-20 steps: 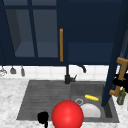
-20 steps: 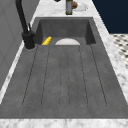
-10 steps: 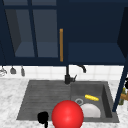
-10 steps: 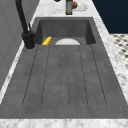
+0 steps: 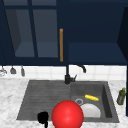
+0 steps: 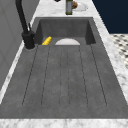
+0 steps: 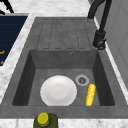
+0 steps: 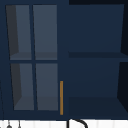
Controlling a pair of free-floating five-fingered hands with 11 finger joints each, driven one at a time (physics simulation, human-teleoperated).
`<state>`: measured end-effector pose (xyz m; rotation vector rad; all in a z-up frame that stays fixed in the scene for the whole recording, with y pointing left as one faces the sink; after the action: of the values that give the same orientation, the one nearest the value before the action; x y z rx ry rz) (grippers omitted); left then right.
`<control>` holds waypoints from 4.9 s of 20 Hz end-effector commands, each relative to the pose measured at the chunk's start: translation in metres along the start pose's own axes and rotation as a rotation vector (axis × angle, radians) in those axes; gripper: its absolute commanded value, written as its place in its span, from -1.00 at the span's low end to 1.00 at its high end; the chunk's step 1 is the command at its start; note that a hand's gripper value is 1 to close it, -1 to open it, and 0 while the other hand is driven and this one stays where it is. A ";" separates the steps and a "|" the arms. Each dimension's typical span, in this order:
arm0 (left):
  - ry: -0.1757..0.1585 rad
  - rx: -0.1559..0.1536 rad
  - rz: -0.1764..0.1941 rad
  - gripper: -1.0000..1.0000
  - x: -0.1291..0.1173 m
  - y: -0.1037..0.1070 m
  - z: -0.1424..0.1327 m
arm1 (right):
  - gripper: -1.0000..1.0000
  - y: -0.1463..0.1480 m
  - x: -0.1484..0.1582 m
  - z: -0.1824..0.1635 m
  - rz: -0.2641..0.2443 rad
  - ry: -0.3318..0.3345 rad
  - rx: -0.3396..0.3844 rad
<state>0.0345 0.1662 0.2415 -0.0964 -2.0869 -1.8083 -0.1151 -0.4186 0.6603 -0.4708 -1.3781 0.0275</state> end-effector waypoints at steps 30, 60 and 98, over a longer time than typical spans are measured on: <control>0.000 0.000 0.000 0.00 0.000 0.000 0.000 | 1.00 -0.190 -0.065 -0.104 0.030 -0.106 0.421; 0.000 0.000 0.000 0.00 0.000 0.000 0.000 | -1.00 -0.294 -0.194 -0.145 0.029 -0.223 0.674; 0.000 0.000 0.000 0.00 0.000 0.000 0.000 | -1.00 -0.219 -0.464 -0.137 0.030 -0.249 0.977</control>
<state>0.0345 0.1662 0.2415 -0.0964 -2.0869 -1.8083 -0.1343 -0.7968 0.3074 0.3445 -1.4449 0.7582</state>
